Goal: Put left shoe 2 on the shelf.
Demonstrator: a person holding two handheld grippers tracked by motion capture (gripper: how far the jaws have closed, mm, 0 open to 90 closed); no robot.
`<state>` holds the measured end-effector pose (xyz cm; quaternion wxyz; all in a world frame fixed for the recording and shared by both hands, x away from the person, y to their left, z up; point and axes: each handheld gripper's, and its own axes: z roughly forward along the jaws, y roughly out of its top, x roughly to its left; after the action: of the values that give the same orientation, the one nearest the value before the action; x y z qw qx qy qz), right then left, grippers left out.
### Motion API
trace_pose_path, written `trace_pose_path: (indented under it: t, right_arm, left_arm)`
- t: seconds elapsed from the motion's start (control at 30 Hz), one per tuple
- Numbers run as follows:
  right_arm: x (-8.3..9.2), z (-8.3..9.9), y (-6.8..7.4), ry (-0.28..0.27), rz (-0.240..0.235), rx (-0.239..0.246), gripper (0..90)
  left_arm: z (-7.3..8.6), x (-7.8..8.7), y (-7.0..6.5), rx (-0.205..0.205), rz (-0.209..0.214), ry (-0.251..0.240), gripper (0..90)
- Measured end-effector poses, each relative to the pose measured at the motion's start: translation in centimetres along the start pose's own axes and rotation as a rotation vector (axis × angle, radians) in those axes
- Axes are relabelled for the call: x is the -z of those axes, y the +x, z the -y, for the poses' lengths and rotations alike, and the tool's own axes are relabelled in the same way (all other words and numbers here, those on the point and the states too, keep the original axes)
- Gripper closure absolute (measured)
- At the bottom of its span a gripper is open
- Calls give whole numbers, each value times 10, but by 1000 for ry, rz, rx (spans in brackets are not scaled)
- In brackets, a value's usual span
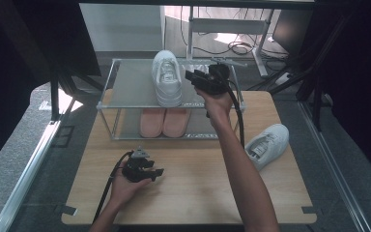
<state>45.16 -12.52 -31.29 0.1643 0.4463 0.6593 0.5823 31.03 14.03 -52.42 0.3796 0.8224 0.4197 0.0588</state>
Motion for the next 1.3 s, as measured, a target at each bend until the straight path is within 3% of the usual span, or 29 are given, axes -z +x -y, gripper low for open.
trace_pose_path:
  t: [0.27,0.73,1.3]
  right_arm:
    - [34,19,-10,3,-21,50,632]
    - [74,64,-31,38,-6,64,659]
    - [104,113,-44,63,-7,75,667]
  left_arm:
    - [0,-1,2,3,-4,3,445]
    - [0,-1,-1,-8,-9,6,445]
    - [0,-2,-2,-18,-13,13,445]
